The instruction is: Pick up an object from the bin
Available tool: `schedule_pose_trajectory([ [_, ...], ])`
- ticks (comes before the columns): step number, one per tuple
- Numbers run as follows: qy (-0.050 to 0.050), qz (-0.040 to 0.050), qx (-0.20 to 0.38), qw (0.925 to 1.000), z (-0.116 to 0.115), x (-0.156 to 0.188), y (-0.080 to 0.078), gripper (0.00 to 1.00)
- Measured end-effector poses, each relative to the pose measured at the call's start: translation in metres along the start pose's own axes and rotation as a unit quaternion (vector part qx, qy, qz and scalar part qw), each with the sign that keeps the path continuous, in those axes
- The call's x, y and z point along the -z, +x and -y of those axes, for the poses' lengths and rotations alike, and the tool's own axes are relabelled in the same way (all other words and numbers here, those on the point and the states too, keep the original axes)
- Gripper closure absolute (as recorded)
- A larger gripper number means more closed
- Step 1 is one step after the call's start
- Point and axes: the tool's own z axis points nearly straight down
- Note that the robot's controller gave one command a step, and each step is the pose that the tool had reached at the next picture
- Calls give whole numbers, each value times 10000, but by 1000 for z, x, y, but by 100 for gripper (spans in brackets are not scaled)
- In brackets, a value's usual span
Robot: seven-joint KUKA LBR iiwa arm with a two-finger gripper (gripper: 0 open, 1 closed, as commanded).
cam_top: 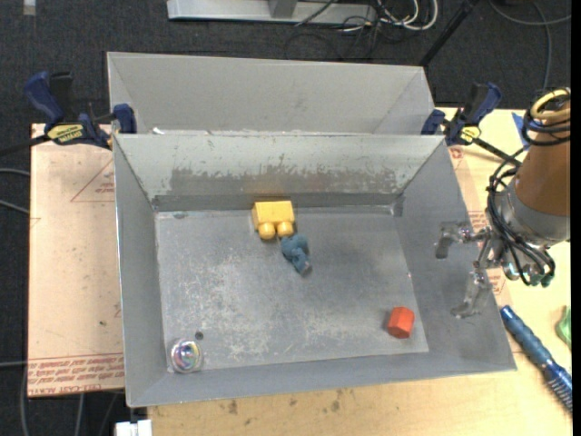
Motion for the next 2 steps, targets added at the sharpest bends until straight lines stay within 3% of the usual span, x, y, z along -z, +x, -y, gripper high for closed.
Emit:
schedule_pose_trajectory([
  [1,4,40,1263,9920,-16,-107,27,0],
  [2,31,105,1415,9899,-25,-135,18,0],
])
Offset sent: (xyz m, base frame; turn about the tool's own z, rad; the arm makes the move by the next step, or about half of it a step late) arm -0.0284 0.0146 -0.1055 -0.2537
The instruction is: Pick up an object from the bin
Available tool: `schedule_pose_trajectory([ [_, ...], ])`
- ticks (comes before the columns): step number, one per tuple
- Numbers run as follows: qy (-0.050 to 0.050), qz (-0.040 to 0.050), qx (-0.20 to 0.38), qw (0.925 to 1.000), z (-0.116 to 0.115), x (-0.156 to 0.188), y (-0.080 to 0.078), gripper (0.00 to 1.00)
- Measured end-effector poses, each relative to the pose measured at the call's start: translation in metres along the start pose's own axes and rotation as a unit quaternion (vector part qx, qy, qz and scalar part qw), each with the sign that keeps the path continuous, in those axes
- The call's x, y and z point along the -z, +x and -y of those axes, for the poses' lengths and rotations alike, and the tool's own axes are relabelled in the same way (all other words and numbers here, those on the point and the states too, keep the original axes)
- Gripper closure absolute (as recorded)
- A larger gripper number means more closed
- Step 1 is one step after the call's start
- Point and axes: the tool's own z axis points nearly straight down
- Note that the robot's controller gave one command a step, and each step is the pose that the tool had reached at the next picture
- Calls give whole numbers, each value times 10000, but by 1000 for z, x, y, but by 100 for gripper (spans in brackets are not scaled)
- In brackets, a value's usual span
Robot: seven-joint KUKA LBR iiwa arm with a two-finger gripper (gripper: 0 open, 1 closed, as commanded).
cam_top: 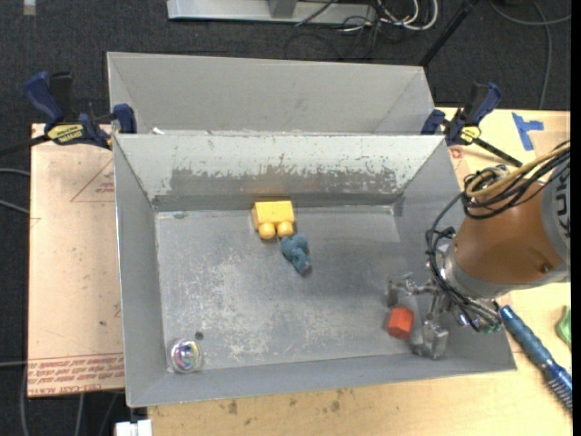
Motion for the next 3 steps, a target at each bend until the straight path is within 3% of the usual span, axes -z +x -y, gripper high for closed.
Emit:
schedule_pose_trajectory([
  [1,-25,-58,-1,10000,-1,-1,4,100],
  [2,-2,10,-4,10000,-1,0,0,0],
  [3,-17,2,1992,9800,-44,10,-9,0],
])
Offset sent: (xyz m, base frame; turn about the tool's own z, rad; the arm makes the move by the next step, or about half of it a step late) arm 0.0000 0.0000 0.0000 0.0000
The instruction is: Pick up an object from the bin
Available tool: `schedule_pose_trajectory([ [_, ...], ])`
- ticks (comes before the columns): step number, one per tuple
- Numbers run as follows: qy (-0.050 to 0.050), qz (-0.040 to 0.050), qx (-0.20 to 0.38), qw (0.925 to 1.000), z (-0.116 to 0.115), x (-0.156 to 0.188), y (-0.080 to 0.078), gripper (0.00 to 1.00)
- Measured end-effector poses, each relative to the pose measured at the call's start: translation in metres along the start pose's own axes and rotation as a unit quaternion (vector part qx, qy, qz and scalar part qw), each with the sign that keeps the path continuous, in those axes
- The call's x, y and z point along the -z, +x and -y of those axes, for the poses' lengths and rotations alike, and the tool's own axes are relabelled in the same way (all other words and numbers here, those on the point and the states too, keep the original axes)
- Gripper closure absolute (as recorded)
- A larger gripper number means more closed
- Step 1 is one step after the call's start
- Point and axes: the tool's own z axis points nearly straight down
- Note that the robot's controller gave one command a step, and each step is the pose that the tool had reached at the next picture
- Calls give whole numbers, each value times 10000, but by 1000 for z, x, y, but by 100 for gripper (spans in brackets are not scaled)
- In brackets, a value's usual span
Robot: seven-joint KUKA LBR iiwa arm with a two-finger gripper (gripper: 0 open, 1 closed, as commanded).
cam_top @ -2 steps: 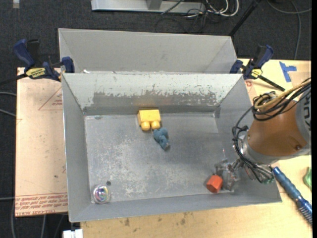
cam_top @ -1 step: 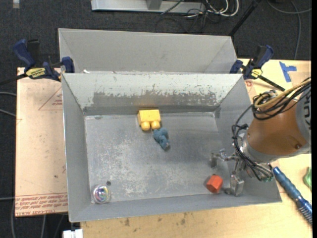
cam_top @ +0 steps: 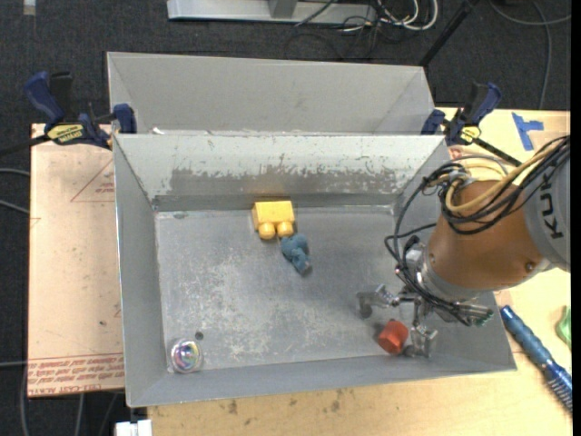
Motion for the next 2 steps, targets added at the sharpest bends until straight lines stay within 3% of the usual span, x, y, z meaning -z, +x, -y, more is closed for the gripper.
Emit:
schedule_pose_trajectory([
  [1,-42,-52,-6,10000,-2,-2,3,100],
  [2,-1,4,-3,10000,0,0,0,0],
])
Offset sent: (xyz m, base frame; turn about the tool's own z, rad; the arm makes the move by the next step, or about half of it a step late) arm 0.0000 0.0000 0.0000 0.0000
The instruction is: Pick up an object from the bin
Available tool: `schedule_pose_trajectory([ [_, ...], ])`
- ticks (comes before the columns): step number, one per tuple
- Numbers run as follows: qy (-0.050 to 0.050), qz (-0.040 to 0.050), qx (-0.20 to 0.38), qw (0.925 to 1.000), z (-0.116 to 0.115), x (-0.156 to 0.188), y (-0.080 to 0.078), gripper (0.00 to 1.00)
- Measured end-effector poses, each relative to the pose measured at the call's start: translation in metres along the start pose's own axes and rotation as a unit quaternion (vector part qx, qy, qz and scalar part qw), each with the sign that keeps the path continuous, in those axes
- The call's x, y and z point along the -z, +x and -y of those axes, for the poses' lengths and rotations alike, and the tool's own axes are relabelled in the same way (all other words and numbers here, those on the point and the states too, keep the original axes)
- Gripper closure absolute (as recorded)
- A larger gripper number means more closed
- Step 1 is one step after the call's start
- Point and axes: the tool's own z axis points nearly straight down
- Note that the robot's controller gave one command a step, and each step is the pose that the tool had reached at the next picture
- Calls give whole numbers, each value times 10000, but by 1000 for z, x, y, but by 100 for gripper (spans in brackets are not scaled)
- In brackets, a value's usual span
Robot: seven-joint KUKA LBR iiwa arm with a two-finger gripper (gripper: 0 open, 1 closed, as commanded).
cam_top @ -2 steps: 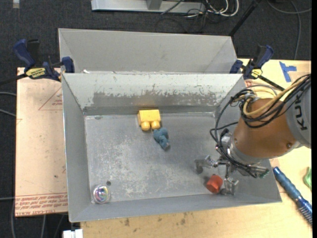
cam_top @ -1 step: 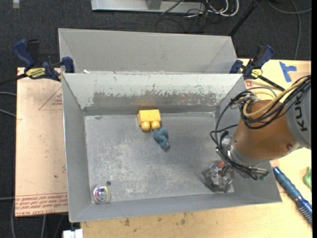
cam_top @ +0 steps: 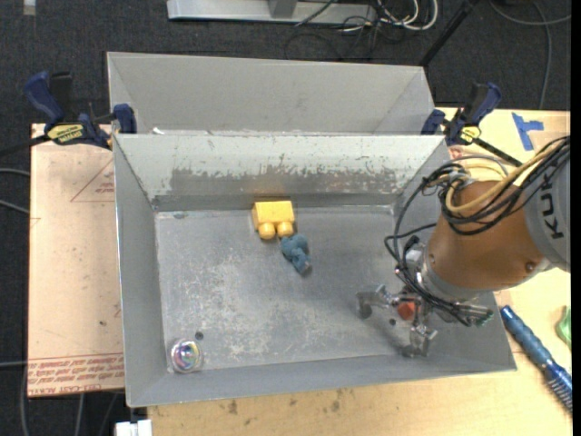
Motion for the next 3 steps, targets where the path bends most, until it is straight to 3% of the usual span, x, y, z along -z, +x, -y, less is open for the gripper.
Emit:
schedule_pose_trajectory([
  [1,7,-25,429,9991,74,50,-18,0],
  [2,-100,-35,752,9971,46,-14,17,0],
  [3,-89,-17,1128,9936,76,14,-4,0],
])
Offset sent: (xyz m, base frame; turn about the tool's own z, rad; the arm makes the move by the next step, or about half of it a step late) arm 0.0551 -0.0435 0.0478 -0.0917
